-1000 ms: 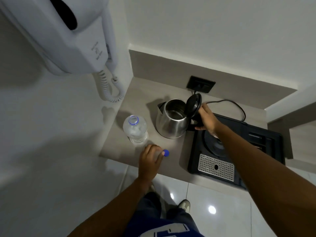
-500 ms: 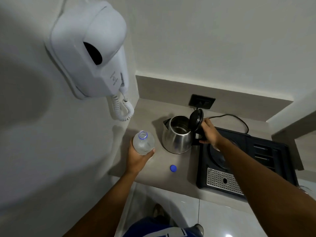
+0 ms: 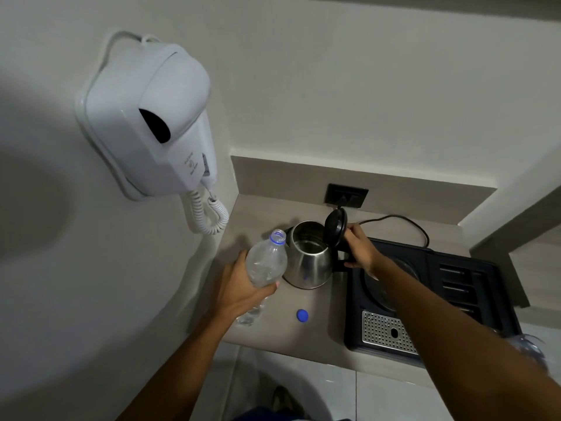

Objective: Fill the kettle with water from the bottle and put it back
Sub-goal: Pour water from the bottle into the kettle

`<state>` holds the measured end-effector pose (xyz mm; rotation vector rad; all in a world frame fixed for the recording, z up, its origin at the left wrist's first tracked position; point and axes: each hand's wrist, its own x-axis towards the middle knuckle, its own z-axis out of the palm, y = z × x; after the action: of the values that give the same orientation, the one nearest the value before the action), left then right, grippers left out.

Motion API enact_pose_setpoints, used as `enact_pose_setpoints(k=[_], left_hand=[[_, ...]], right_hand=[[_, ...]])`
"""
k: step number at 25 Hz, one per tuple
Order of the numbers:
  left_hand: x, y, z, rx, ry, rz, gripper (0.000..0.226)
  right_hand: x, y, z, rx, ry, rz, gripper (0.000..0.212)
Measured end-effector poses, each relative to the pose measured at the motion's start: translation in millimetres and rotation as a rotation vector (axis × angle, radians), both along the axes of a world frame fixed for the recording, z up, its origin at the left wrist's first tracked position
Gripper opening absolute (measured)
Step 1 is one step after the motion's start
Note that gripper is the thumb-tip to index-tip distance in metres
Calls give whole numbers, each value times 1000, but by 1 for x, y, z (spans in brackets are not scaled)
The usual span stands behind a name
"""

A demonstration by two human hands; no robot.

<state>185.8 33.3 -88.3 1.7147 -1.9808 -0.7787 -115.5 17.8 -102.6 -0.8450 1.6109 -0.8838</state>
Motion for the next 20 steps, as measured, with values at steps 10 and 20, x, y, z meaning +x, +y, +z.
enact_pose_setpoints(k=[10, 20], left_hand=[[-36, -15, 42, 49, -470, -134, 67], [-54, -33, 63, 176, -726, -308, 59]], right_hand=[[-3, 0, -6, 3, -7, 2, 34], [-5, -1, -6, 4, 2, 12, 55]])
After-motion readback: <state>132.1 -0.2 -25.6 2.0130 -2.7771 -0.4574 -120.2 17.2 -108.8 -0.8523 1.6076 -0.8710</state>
